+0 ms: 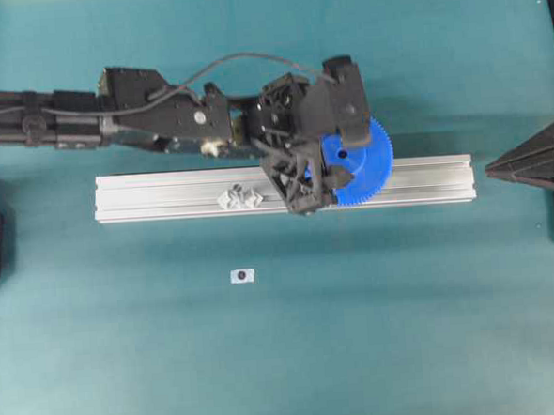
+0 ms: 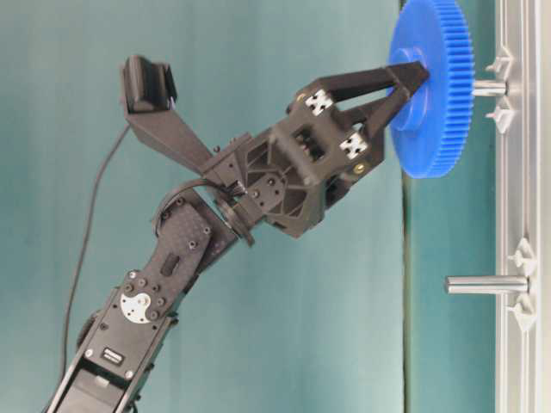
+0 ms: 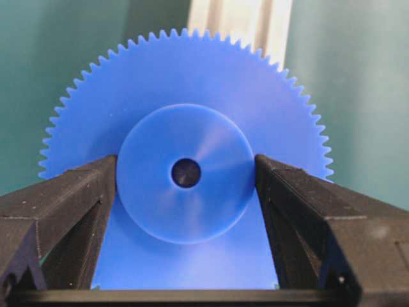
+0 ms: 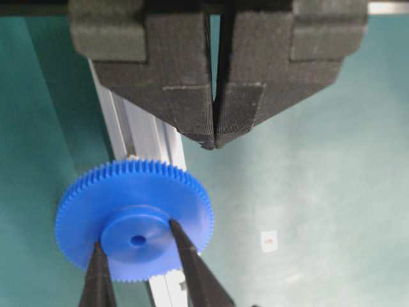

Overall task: Find the location of the shaft and insert the large gear.
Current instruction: 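Lower the gear onto the shaft and open the left gripper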

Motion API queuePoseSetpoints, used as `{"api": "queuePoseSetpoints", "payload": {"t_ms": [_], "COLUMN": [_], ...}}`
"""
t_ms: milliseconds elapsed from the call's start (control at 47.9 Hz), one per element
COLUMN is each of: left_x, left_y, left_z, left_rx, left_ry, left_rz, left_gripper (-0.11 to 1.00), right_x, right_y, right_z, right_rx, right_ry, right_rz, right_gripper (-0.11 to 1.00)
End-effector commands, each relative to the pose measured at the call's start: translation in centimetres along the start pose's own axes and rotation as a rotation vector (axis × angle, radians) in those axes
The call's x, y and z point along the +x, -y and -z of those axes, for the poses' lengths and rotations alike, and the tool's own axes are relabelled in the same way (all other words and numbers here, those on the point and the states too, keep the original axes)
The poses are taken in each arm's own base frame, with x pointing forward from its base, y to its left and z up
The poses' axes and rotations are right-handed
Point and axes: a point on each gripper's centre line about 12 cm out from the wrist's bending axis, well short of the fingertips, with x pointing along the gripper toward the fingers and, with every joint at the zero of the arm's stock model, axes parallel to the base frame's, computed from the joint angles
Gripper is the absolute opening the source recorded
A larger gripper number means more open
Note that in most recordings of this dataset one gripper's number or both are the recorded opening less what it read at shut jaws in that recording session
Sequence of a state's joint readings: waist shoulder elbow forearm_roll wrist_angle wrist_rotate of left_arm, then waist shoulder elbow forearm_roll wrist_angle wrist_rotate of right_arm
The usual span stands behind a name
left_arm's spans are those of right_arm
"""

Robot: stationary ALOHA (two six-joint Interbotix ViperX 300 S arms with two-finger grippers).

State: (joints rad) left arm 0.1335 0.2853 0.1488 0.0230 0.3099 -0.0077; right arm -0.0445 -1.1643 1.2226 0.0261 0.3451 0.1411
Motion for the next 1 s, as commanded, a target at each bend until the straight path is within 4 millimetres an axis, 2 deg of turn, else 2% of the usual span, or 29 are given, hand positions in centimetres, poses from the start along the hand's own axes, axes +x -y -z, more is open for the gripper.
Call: {"api": "queuePoseSetpoints", "payload": {"t_ms": [0,563,772,980], "left_x": [-1.5,-1.8,-1.0,-0.6], "left_y": [-0.3,0.3,1.2,1.4], "left_z": [-1.6,-3.0,-2.8,-3.4], "left_rx": [-0.002,0.0,0.006,0.01], "left_ry": [0.051,0.083,0.074,0.086], "left_rz": [-0.004,0.005,0.018,0.02], "left_gripper": [0.8,0.82,0.88,0.88], "right_x": [0.0,0.1,0.1,0.1], "right_y": [0.0,0.0,0.0,0.0], "right_z": [-0.4,0.0,0.0,0.0], "right_rx": [0.01,0.009,0.01,0.01], "right_ry": [0.008,0.0,0.0,0.002], "right_rz": [0.0,0.0,0.002,0.001], "right_gripper": [0.02,0.02,0.02,0.02]}}
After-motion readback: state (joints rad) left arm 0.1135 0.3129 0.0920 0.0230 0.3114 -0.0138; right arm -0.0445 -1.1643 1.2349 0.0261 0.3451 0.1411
